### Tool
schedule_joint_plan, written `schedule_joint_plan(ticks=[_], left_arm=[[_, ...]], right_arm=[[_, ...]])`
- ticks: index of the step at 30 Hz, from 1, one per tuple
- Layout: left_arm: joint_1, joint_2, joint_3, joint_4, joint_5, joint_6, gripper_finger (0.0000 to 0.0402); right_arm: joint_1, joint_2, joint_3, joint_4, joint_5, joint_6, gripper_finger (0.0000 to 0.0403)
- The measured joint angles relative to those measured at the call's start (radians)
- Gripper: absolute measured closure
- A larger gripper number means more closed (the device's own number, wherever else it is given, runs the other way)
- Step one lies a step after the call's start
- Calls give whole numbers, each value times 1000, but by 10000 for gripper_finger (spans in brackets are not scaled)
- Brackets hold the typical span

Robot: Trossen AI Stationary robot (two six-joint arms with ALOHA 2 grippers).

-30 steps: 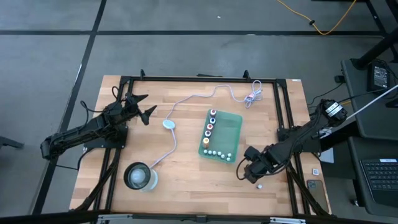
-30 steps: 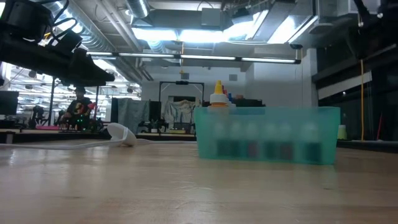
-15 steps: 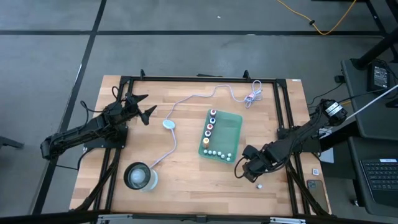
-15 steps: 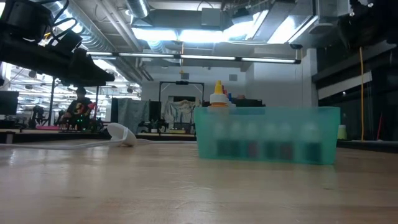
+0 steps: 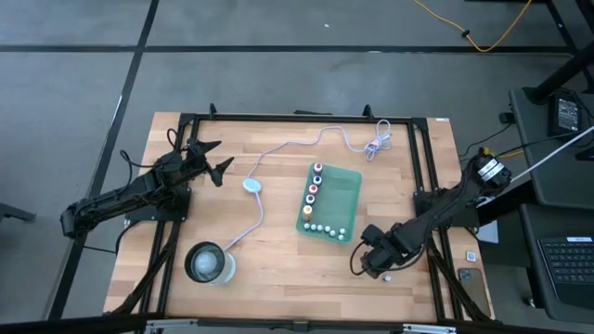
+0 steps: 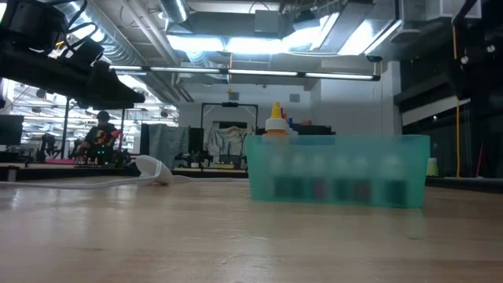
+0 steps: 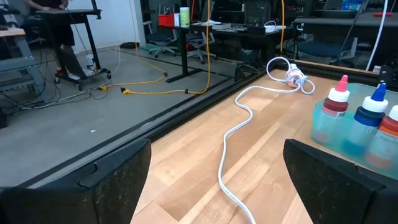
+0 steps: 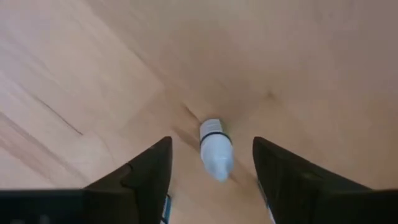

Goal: Pick & Place food coloring
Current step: Put the small light green food coloring bottle into the green bin

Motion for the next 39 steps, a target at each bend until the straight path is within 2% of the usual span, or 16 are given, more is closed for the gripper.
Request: schedule_joint_plan(ticks=[8, 18, 21, 29, 34, 39], left_arm=[[0, 0, 0, 0, 0, 0, 41], [0, 0, 0, 0, 0, 0, 41], [0, 0, 0, 0, 0, 0, 41], [0, 0, 0, 0, 0, 0, 41], [0, 0, 0, 0, 0, 0, 41], [0, 0, 0, 0, 0, 0, 41]], right_arm=[[4, 9, -9, 13, -29, 6, 240], [4, 9, -1, 7, -19, -21, 341], [3, 10, 49, -54, -7, -67, 342], [-66, 10, 288, -400, 54, -285, 330], [-142, 10, 424, -449, 99, -456, 341], [-237, 14, 508, -449, 130, -591, 332]])
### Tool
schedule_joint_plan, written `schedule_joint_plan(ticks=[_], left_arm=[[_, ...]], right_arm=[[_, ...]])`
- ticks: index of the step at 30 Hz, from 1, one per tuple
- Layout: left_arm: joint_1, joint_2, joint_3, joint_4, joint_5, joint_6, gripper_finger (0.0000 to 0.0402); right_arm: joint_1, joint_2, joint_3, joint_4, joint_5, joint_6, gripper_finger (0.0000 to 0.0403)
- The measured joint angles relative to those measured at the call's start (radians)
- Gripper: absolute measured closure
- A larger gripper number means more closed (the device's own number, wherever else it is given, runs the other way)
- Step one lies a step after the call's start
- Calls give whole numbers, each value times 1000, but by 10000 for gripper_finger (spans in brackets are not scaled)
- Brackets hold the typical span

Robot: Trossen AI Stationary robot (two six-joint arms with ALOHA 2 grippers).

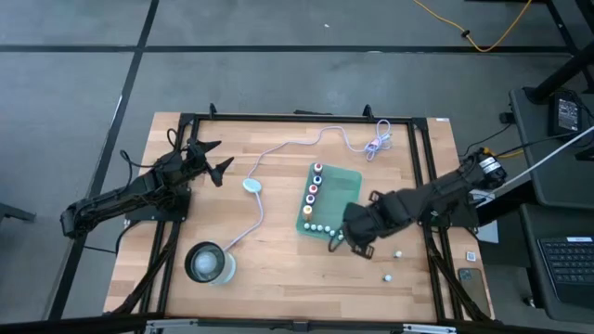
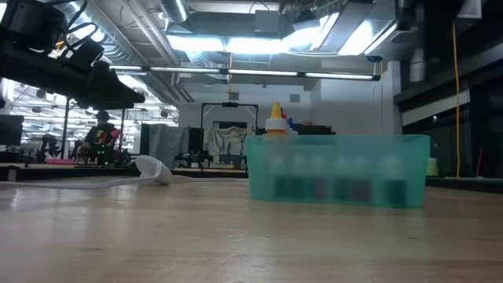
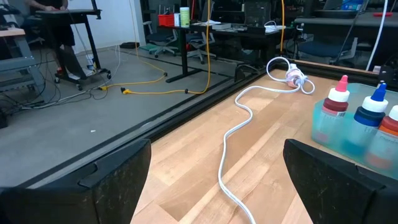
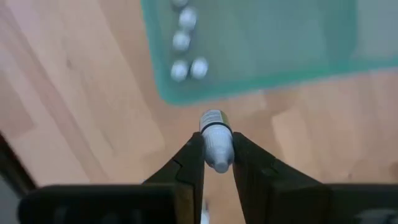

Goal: Pick & Place food coloring
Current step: Put the small light green food coloring bottle into the green bin

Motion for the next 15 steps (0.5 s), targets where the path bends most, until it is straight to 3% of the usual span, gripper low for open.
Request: schedule_joint_plan(ticks=[10, 15], left_arm=[[0, 0, 0, 0, 0, 0, 41], [0, 0, 0, 0, 0, 0, 41]], right_arm=[[-127, 110, 22, 150, 24, -238, 333], [-152, 133, -49, 226, 31, -269, 331]])
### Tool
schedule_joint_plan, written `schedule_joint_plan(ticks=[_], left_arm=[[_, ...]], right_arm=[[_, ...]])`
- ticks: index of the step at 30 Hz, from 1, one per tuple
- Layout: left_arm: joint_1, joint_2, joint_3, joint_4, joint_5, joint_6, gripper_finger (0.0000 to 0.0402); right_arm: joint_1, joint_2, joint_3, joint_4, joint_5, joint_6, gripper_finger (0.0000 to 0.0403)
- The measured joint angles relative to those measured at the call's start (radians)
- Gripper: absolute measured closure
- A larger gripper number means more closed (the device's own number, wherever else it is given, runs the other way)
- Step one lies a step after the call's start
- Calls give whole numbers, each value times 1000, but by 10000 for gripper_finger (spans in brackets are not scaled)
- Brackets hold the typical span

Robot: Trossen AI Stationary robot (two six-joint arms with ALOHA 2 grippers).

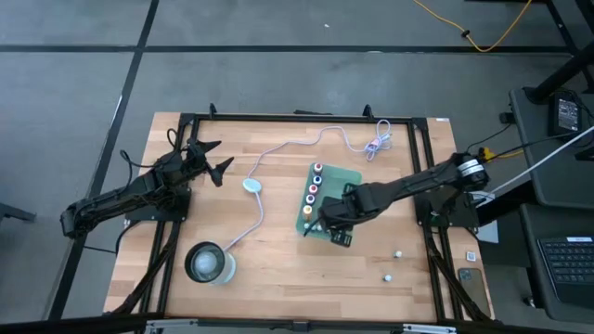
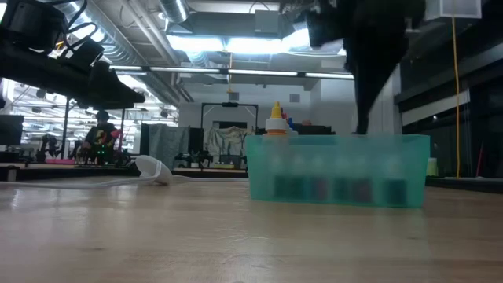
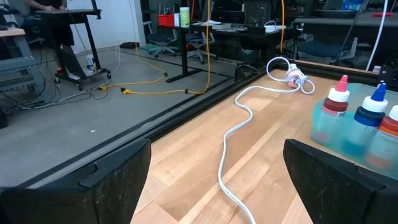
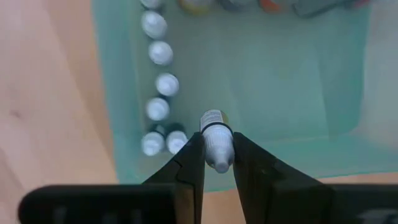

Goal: Pick & Place food coloring
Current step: Put the small light green food coloring bottle into the green bin

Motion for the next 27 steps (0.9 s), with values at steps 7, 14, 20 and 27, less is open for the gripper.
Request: schedule_joint_plan(ticks=[7, 14, 20, 27], left_arm=[[0, 0, 0, 0, 0, 0, 41], [0, 0, 0, 0, 0, 0, 41], [0, 0, 0, 0, 0, 0, 41], [0, 0, 0, 0, 0, 0, 41]], right_arm=[[-7, 0, -124, 70, -2, 5, 330], [-8, 1, -184, 144, -28, 6, 330], [-24, 44, -192, 162, -46, -30, 329], [-35, 65, -194, 160, -56, -48, 329]])
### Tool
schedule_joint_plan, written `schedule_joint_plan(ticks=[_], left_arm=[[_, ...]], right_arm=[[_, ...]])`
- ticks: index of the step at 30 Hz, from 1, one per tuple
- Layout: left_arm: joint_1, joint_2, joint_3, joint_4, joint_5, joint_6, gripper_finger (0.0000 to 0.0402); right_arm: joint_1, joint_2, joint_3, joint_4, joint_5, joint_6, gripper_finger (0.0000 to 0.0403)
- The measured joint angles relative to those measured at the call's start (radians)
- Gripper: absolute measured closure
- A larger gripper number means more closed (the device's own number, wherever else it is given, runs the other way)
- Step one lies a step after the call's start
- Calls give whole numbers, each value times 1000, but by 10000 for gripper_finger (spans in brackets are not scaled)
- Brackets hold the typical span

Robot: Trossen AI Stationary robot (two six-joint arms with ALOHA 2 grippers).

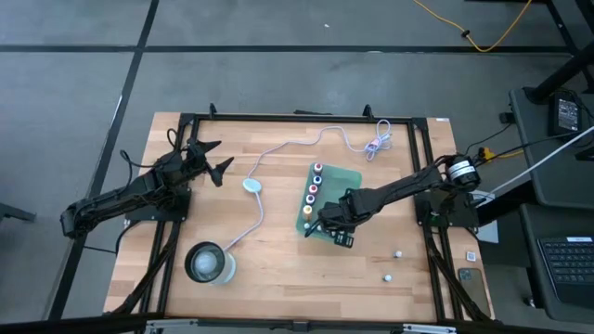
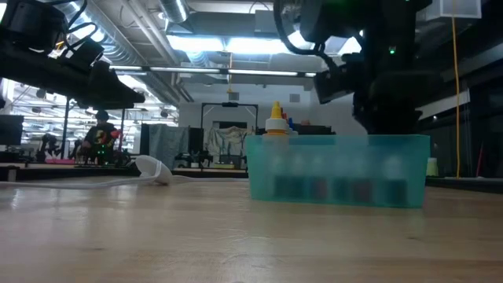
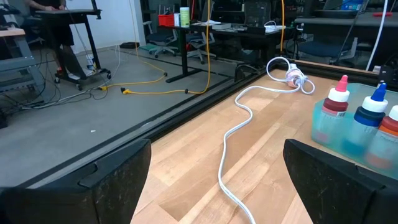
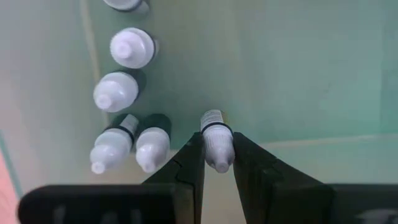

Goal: Pick & Place food coloring
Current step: Put the small light green food coloring bottle into the green bin, then put the small green food coloring bottle into the green bin

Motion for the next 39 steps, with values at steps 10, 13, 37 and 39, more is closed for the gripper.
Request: schedule_joint_plan(ticks=[10, 13, 37, 39], left_arm=[[0, 0, 0, 0, 0, 0, 41], [0, 0, 0, 0, 0, 0, 41], [0, 0, 0, 0, 0, 0, 41], [0, 0, 0, 0, 0, 0, 41]], right_arm=[[-4, 18, 0, 0, -70, 8, 313], [-4, 18, 0, 0, -70, 20, 304], [-1, -20, 139, -161, -11, 34, 263], [1, -33, 163, -178, -8, 46, 262]])
